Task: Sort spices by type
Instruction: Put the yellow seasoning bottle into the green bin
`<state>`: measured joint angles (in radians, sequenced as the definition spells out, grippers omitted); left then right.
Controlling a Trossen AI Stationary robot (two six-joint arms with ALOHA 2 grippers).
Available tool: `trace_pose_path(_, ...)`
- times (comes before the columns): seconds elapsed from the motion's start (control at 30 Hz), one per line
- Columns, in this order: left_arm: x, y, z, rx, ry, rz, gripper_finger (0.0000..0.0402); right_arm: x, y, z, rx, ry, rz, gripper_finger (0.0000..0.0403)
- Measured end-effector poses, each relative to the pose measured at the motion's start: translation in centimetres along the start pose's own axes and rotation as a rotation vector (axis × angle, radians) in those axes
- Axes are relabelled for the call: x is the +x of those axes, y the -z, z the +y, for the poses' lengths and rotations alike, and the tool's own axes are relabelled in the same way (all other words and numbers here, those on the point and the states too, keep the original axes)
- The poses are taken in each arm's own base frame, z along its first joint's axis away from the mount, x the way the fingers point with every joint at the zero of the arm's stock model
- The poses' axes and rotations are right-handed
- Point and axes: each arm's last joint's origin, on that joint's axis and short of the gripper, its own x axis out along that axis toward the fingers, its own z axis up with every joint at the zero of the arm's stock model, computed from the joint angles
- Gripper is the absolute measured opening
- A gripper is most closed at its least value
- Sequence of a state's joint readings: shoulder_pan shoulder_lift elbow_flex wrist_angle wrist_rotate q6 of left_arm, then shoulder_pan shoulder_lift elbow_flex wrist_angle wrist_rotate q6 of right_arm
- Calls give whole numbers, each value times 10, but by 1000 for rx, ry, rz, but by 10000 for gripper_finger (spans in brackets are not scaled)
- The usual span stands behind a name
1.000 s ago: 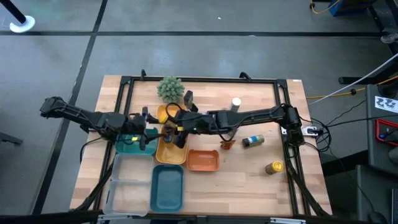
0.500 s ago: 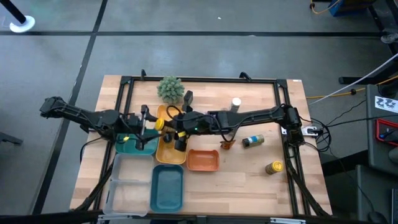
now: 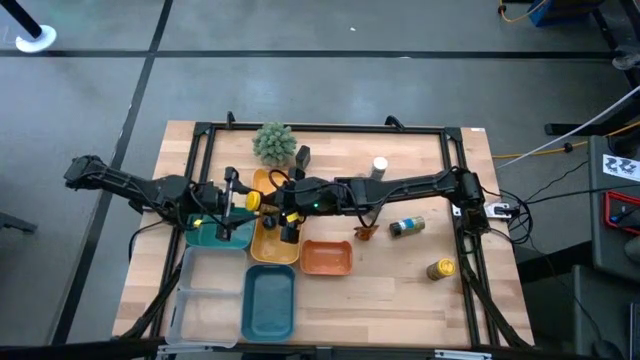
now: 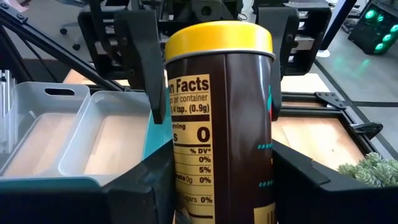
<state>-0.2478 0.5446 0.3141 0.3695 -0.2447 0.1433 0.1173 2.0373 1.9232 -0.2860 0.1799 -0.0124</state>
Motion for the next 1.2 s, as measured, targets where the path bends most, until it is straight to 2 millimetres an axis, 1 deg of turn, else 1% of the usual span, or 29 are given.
trace_pose_path(0.17, 0, -5, 1, 20, -8, -51, 260, 0, 0, 0, 0, 0, -1, 196)
trace_pose_path(0.4, 2, -5, -1, 38, 38, -66, 260, 0, -1, 1, -4, -8, -7, 196)
trace_pose_path(0.57, 5, -4, -2, 59, 41, -65, 260, 0, -5, 0, -14, -6, -55, 197)
trace_pose_path(0.77, 5, -5, -2, 56, 40, -77, 259, 0, -6, 0, -16, -6, -60, 197)
trace_pose_path(0.9, 5, -7, -2, 78, 33, -101, 238, 0, -6, 0, -19, -7, -60, 197)
trace_pose_path(1.1, 5, -8, -2, 81, 30, -105, 180, 0, -6, 1, -23, -8, -63, 197)
trace_pose_path(1.2, 5, -8, -2, 75, 29, -105, 177, 0, -6, 0, -22, -7, -62, 198)
